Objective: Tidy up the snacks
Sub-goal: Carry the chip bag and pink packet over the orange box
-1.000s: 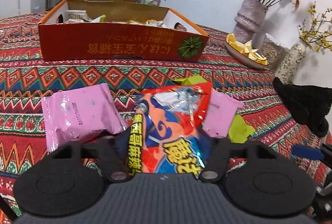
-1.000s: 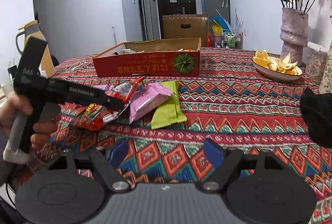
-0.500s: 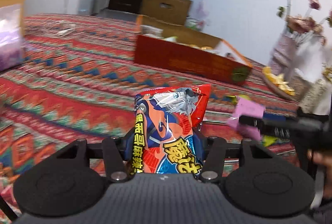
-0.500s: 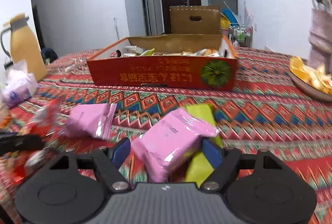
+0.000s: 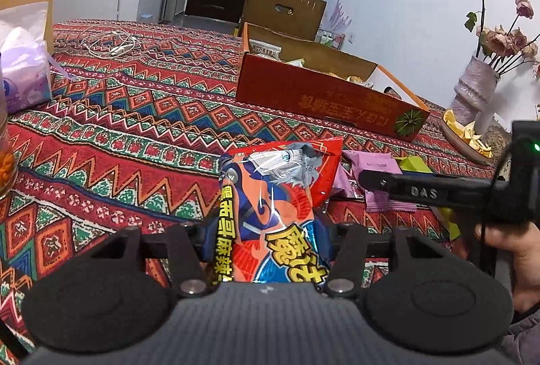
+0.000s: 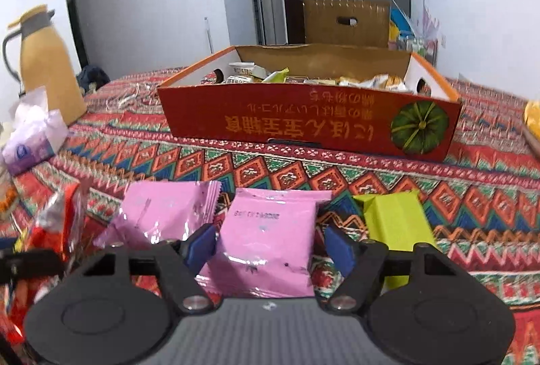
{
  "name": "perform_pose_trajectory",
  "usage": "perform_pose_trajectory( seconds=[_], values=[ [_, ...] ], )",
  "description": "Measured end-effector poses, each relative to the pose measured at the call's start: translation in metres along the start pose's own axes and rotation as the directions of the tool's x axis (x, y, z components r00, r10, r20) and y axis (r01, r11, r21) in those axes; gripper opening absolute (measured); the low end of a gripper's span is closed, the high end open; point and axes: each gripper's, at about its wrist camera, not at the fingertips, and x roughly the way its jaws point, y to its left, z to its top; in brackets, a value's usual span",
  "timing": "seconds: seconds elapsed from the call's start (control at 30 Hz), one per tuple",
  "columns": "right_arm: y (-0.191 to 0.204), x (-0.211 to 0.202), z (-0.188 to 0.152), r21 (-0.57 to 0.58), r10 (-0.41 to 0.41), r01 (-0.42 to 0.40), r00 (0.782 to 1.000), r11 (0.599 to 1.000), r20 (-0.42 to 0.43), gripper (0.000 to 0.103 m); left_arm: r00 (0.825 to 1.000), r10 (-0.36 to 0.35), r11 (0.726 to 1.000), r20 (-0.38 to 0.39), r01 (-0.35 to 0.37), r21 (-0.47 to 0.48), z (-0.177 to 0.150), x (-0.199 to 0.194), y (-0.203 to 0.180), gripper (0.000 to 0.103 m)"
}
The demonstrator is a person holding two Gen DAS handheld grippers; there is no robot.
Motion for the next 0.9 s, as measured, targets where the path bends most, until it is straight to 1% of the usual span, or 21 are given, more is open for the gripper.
perform_pose_trajectory(
  seconds=[0.1,0.13,0.17,0.27,0.33,0.4,0.43,0.53,0.63,0.7,0.8,0.9],
  values=[
    [-0.001,0.000,0.003,0.030,0.028,-0.028,1.000,0.999,0.012,0.071,1.000,0.012,1.000,0.006,-0.012,0.004,-0.003,-0.005,-0.007,0.054],
    [-0.001,0.001,0.005,0.027,0.036,-0.036,0.999,0.999,0.013,0.069,1.000,0.019,1.000,0.007,-0.019,0.005,-0.004,-0.007,-0.009,0.054],
    [0.000,0.003,0.006,0.016,0.031,-0.031,0.999,0.999,0.013,0.059,1.000,0.026,1.000,0.008,-0.026,0.005,-0.005,-0.008,-0.012,0.054],
    [0.002,0.001,0.003,-0.008,0.001,-0.001,1.000,1.000,0.017,0.059,0.999,0.042,0.999,0.009,-0.043,0.012,-0.009,-0.013,-0.021,0.054],
    [-0.001,-0.013,-0.005,-0.016,-0.013,0.014,1.000,1.000,0.025,0.058,0.999,0.046,0.999,0.009,-0.046,0.020,-0.012,-0.018,-0.028,0.054],
    [-0.006,-0.029,-0.015,-0.009,-0.003,0.003,1.000,1.000,0.027,0.057,0.999,0.044,0.999,0.004,-0.044,0.024,-0.015,-0.021,-0.035,0.054],
    [-0.009,-0.040,-0.022,-0.007,0.004,-0.004,1.000,1.000,0.029,0.057,0.999,0.039,0.999,0.002,-0.039,0.028,-0.017,-0.022,-0.039,0.054],
    [-0.018,-0.071,-0.045,-0.006,-0.012,0.012,0.999,1.000,0.036,0.057,1.000,0.017,0.999,-0.005,-0.016,0.047,-0.021,-0.024,-0.055,0.054],
    [-0.029,-0.100,-0.064,0.019,-0.007,0.006,0.999,1.000,0.043,0.057,1.000,-0.004,0.998,-0.008,0.005,0.068,-0.022,-0.021,-0.071,0.054],
    [-0.037,-0.115,-0.073,0.036,-0.018,0.016,0.999,0.999,0.051,0.057,1.000,-0.013,0.997,-0.013,0.014,0.079,-0.021,-0.017,-0.081,0.054],
    [-0.045,-0.130,-0.073,0.041,-0.028,0.025,0.997,0.999,0.073,0.057,1.000,-0.027,0.996,-0.013,0.028,0.090,-0.015,-0.010,-0.091,0.054],
    [-0.052,-0.133,-0.060,0.042,-0.012,0.007,0.994,0.999,0.104,0.057,0.999,-0.042,0.994,0.002,0.042,0.098,0.003,-0.001,-0.096,0.054]
  ],
)
